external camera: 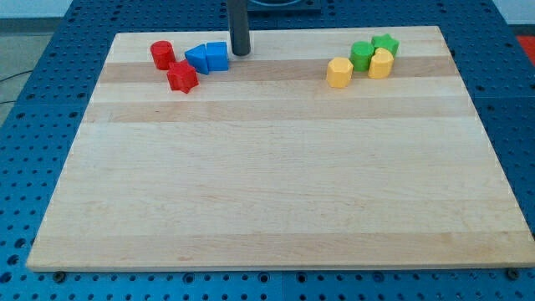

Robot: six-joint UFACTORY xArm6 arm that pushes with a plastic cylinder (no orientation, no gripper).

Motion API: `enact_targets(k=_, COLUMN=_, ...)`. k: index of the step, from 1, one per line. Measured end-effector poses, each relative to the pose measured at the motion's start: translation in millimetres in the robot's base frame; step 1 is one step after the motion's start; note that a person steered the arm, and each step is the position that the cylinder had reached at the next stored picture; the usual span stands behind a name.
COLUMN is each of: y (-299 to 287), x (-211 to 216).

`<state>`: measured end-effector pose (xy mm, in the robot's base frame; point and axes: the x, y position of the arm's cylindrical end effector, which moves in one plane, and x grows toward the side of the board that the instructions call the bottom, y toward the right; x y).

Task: Separate blue cube from blue triangle

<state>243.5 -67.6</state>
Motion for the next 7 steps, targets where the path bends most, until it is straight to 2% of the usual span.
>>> enact_targets(k=2, y=0, x=43)
enact_targets(k=3, y=23, x=12)
enact_targets(k=4, y=13, x=-49)
enact_targets(k=5, y=-5, x=-30)
enact_targets(k=6, y=-5, x=16)
enact_targets(k=7, y=-17, x=26)
